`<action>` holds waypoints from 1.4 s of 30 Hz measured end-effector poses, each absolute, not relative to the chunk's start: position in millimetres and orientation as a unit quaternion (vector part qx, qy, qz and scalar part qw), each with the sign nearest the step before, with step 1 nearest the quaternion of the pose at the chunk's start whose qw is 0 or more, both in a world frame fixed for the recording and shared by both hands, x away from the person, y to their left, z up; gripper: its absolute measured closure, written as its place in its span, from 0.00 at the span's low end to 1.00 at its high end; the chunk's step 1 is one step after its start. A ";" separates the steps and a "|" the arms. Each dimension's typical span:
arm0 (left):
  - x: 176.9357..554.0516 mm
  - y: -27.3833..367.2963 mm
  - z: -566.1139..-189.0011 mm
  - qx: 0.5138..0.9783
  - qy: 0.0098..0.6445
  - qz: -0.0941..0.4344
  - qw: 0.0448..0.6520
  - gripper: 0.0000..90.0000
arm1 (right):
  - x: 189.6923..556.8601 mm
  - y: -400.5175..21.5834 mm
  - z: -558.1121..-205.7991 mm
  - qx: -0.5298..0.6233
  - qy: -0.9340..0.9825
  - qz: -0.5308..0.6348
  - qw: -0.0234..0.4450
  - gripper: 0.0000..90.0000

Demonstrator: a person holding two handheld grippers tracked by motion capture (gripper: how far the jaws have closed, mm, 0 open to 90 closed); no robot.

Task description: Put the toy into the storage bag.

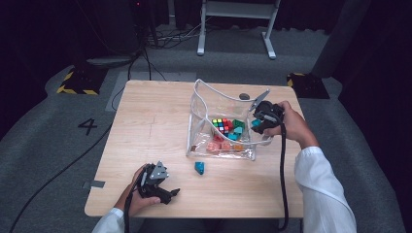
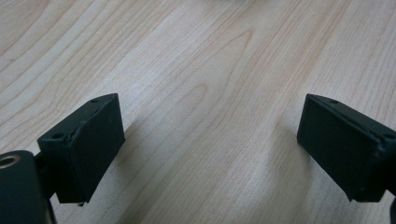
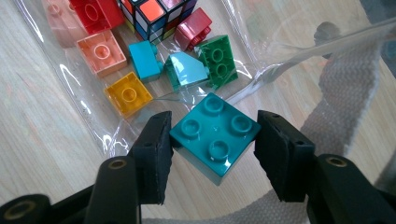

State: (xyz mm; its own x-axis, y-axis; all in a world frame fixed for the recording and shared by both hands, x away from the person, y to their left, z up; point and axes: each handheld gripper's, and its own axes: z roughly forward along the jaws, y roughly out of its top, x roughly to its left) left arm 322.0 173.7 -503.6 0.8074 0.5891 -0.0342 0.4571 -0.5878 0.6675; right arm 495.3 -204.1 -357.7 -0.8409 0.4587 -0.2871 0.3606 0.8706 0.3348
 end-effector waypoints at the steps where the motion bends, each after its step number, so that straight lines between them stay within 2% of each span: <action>1: 322.0 173.7 -503.6 0.886 0.295 0.096 0.345 0.08 | 494.7 -204.4 -357.6 0.216 0.949 0.137 0.182 0.53; 9: 322.0 173.7 -503.6 0.886 0.295 0.095 0.345 0.08 | 494.3 -205.3 -356.9 0.217 0.947 0.151 0.184 0.52; 11: 322.0 173.7 -503.6 0.886 0.295 0.095 0.345 0.08 | 494.3 -206.2 -356.2 0.218 0.945 0.159 0.185 0.48; 22: 322.0 173.7 -503.6 0.886 0.295 0.095 0.345 0.08 | 491.5 -211.0 -351.8 0.224 0.935 0.207 0.183 0.44; 31: 322.0 173.7 -503.7 0.886 0.295 0.095 0.345 0.08 | 482.7 -220.4 -347.4 0.269 0.904 0.279 0.181 0.34; 33: 322.0 173.7 -503.7 0.886 0.296 0.095 0.345 0.08 | 478.6 -223.1 -345.6 0.277 0.894 0.295 0.191 0.31; 42: 322.0 173.7 -503.7 0.886 0.295 0.095 0.345 0.08 | 458.9 -240.0 -332.1 0.294 0.859 0.352 0.227 0.29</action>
